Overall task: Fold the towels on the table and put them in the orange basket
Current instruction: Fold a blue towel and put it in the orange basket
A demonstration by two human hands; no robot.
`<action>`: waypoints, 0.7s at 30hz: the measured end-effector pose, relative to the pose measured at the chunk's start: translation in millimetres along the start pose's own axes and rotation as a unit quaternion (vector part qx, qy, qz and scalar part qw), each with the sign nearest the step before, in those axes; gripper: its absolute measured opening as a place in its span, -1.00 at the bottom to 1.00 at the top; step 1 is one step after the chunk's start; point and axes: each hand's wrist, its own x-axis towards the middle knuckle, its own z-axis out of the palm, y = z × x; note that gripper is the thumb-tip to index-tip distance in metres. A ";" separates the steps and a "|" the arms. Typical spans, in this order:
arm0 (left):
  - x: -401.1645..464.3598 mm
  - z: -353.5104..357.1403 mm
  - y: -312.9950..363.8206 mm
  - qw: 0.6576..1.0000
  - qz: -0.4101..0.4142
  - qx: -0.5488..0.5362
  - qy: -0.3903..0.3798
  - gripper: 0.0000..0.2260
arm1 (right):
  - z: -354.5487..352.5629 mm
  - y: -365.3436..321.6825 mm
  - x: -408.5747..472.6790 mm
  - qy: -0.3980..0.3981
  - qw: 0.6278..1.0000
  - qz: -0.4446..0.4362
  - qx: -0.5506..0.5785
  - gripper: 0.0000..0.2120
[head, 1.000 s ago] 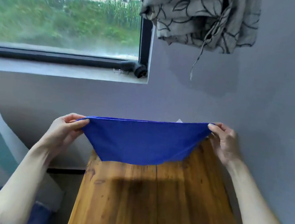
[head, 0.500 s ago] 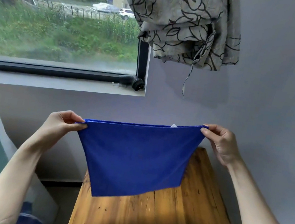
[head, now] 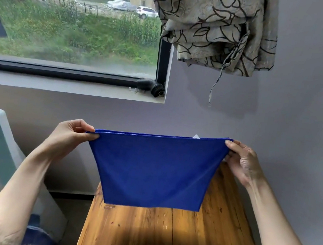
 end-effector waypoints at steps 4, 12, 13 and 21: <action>-2.6 2.1 7.1 1.000 0.004 0.024 -0.019 -0.66 | -2.5 -0.8 3.3 0.001 1.000 -0.001 0.008 -0.86; -5.4 2.1 13.3 0.999 0.018 0.032 -0.007 -0.86 | -0.9 1.5 12.7 0.024 0.999 0.003 0.033 -0.87; -4.8 2.6 13.0 1.000 0.014 0.006 -0.007 -0.89 | -0.1 2.0 13.1 0.025 0.999 0.003 0.034 -0.88; -4.3 -0.5 2.3 0.999 0.014 0.030 -0.019 -0.85 | 0.3 1.4 13.8 0.025 1.000 0.006 0.009 -0.88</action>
